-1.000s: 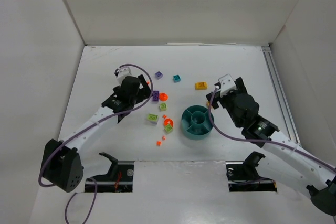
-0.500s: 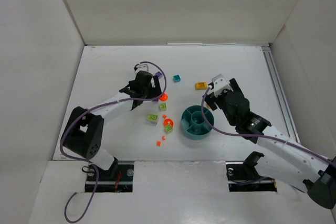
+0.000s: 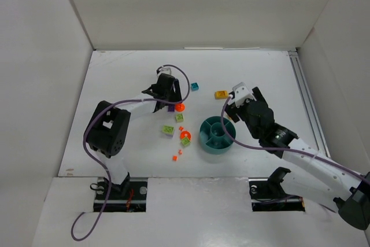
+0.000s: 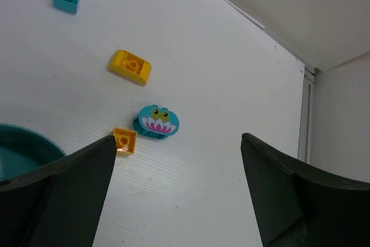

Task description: Sort the legos into containers by color

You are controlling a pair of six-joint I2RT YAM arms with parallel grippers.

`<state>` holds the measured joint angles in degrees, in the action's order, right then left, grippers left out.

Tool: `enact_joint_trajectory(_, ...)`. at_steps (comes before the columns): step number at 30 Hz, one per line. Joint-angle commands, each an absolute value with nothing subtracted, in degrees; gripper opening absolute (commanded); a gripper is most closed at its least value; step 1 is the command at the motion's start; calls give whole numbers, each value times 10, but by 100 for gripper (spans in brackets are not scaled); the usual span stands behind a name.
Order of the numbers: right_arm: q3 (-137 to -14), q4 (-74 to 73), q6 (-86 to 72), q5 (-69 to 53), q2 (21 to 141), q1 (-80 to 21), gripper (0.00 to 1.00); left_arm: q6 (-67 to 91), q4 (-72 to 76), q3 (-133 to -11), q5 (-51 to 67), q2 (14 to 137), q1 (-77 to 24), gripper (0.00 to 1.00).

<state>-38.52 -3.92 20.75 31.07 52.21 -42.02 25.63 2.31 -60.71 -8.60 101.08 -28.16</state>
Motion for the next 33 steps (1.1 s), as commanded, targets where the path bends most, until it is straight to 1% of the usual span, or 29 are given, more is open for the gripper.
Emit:
enact_joint_trajectory(1,-399,-36,200,320,520,-418,93,252,25,-631,-87,1011,-282,67)
enact_joint_trajectory(3,-399,-36,194,320,526,-418,93,252,17,-631,-93,1017,-282,63)
enact_joint_trajectory(4,-393,-36,194,326,526,-418,93,252,11,-631,-98,1024,-282,63)
enact_joint_trajectory(6,-393,-36,194,326,526,-413,93,258,11,-631,-106,1024,-282,57)
enact_joint_trajectory(13,-393,-36,189,331,531,-413,93,264,-4,-631,-117,1042,-277,44)
enact_joint_trajectory(14,-393,-36,189,331,536,-413,93,270,-9,-631,-117,1042,-277,40)
enact_joint_trajectory(15,-393,-36,189,325,536,-413,93,270,-9,-631,-117,1035,-277,40)
enact_joint_trajectory(18,-393,-36,189,325,536,-413,93,270,-3,-625,-117,1020,-277,35)
enact_joint_trajectory(19,-393,-36,189,325,536,-413,93,270,-3,-625,-122,1020,-277,30)
enact_joint_trajectory(21,-393,-41,184,320,536,-413,93,270,-9,-625,-122,1004,-277,25)
enact_joint_trajectory(23,-398,-41,184,315,536,-413,93,270,-9,-625,-122,990,-277,16)
enact_joint_trajectory(24,-398,-41,184,315,536,-413,93,270,-9,-619,-122,981,-277,15)
enact_joint_trajectory(27,-393,-47,178,315,516,-413,93,253,-9,-606,-114,933,-290,10)
enact_joint_trajectory(28,-393,-47,172,315,511,-413,93,247,-3,-606,-122,903,-298,10)
enact_joint_trajectory(29,-386,-47,172,315,498,-413,93,238,-3,-599,-122,887,-318,9)
enact_joint_trajectory(30,-386,-47,172,315,490,-413,93,230,3,-589,-122,869,-328,9)
enact_joint_trajectory(32,-375,-60,167,315,464,-413,93,203,28,-563,-68,818,-354,9)
enact_joint_trajectory(33,-375,-60,160,315,455,-413,93,197,39,-563,-68,801,-361,10)
